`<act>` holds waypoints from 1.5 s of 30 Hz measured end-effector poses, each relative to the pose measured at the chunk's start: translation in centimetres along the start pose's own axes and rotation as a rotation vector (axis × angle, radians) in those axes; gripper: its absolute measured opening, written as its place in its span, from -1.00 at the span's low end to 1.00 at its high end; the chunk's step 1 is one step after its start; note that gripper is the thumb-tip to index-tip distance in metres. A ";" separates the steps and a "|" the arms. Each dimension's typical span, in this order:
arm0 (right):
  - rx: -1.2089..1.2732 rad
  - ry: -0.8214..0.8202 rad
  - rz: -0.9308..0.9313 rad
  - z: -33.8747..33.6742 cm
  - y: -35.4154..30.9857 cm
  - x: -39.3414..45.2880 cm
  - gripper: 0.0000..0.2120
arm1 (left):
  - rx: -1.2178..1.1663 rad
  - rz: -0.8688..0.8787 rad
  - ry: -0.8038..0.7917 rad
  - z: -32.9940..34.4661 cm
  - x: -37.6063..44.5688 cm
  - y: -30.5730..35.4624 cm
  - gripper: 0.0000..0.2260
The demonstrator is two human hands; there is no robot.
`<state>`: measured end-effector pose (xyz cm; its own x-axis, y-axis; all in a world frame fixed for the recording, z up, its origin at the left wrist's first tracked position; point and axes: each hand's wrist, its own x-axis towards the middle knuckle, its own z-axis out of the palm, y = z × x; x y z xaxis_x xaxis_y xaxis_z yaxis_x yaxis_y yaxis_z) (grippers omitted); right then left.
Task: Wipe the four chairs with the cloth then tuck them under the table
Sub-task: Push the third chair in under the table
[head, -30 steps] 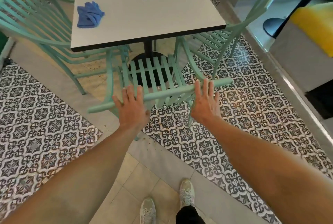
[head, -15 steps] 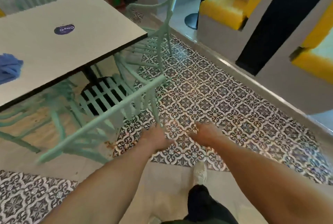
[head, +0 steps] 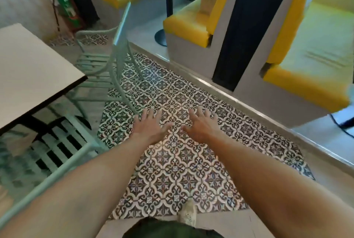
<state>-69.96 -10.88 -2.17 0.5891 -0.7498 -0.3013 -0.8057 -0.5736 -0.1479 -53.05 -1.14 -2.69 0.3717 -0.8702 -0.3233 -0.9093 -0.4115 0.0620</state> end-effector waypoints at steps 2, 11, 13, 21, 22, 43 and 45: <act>0.003 0.014 -0.017 -1.6 1.6 2.7 -0.25 | 0.014 -0.014 0.018 -1.4 2.6 1.0 -0.33; -0.070 0.029 -0.089 -7.1 5.1 18.7 -0.27 | -0.018 -0.100 0.039 -5.0 17.5 1.1 -0.34; -0.075 0.033 -0.116 -8.4 5.4 23.1 -0.28 | -0.042 -0.124 0.057 -5.9 21.5 0.5 -0.34; -0.093 -0.009 -0.227 -16.1 3.6 40.2 -0.27 | -0.123 -0.281 0.122 -12.2 35.8 -4.2 -0.33; -0.089 -0.002 -0.254 -17.0 3.1 42.0 -0.27 | -0.115 -0.297 0.126 -13.2 37.3 -4.9 -0.33; -0.229 -0.161 -0.914 -26.4 -6.5 79.2 -0.21 | -0.205 -0.896 0.250 -22.9 59.8 -13.3 -0.27; -0.215 -0.122 -0.996 -27.4 -9.3 81.3 -0.20 | -0.225 -0.961 0.296 -23.6 60.2 -14.7 -0.23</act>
<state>-12.89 -75.55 0.47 0.9643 0.1309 -0.2300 0.0809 -0.9733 -0.2150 -12.84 -53.89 -0.76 0.9823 -0.1662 -0.0860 -0.1589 -0.9836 0.0854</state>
